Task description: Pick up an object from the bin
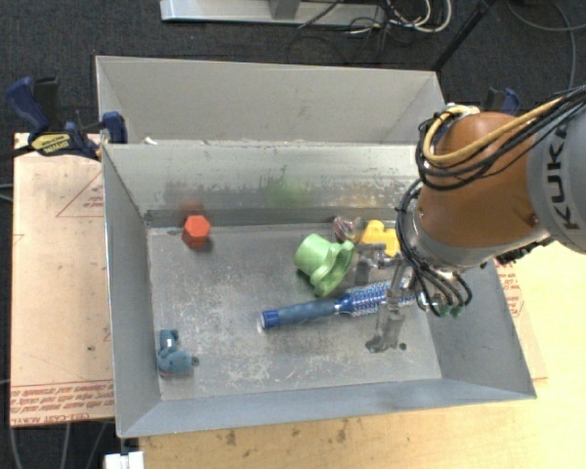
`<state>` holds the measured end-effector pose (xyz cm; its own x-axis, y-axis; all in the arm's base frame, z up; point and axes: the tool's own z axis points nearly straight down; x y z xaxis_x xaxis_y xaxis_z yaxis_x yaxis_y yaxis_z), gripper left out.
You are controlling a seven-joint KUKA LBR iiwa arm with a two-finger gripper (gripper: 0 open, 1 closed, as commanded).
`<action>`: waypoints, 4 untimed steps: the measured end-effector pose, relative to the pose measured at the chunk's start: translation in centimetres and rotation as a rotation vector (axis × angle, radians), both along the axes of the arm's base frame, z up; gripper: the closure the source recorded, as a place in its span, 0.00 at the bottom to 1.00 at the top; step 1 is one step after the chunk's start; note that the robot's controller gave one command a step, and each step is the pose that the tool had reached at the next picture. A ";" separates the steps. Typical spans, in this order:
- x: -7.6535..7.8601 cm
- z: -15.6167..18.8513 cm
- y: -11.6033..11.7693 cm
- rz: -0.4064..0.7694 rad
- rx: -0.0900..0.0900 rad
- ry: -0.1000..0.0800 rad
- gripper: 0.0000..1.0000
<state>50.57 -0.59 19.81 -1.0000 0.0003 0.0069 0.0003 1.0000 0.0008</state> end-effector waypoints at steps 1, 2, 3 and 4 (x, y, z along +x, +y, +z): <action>3.9 -8.0 -4.2 -0.103 -0.002 -0.003 0.00; 5.7 -13.1 -6.6 -0.192 -0.001 -0.004 0.00; 5.7 -12.9 -6.5 -0.190 -0.001 -0.006 1.00; 4.7 4.2 -8.7 -0.185 -0.002 -0.017 1.00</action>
Offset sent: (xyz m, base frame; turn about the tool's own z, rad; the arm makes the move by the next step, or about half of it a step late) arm 0.0390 -0.0409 -0.0752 0.1004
